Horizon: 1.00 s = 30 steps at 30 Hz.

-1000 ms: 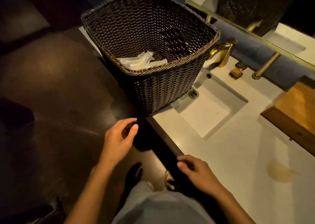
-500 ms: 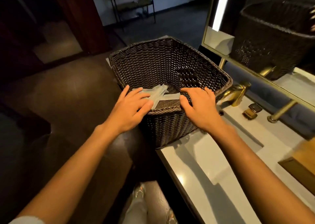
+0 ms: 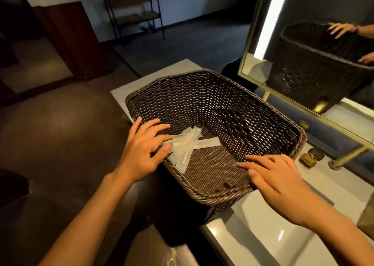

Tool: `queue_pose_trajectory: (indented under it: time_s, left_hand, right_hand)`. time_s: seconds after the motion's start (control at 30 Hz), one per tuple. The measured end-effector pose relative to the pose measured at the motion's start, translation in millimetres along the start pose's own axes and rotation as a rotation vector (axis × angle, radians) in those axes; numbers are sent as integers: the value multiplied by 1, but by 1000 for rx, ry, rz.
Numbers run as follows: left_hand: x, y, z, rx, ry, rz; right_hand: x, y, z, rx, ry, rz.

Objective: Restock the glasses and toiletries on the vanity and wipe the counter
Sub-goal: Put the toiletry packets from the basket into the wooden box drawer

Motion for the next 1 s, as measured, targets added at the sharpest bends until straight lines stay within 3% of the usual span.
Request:
queue_pose_trajectory:
  time_s: [0.23, 0.3, 0.37, 0.47, 0.7, 1.0]
  left_hand:
    - [0, -2, -6, -125, -42, 152]
    - [2, 0, -4, -138, -47, 160]
    - [4, 1, -5, -158, -58, 155]
    - [3, 2, -5, -174, -68, 154]
    - [6, -6, -7, -86, -5, 131]
    - [5, -6, -7, -94, -21, 157]
  right_hand:
    - [22, -1, -13, -244, -103, -327]
    - [41, -6, -15, -171, -122, -461]
    - [71, -19, -21, -60, -88, -511]
    - [126, -49, -29, -218, 34, -556]
    - [240, -100, -60, -384, 304, -445]
    - [283, -163, -90, -433, 583, -391]
Point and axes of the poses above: each hand's wrist, its own x-axis towards the middle knuckle, its own y-axis out of the back of the hand, z = x × y, the point moved 9 cm from there along x, towards the middle knuckle, and after that the axes turned 6 degrees about -z, right-handed, at the moved point
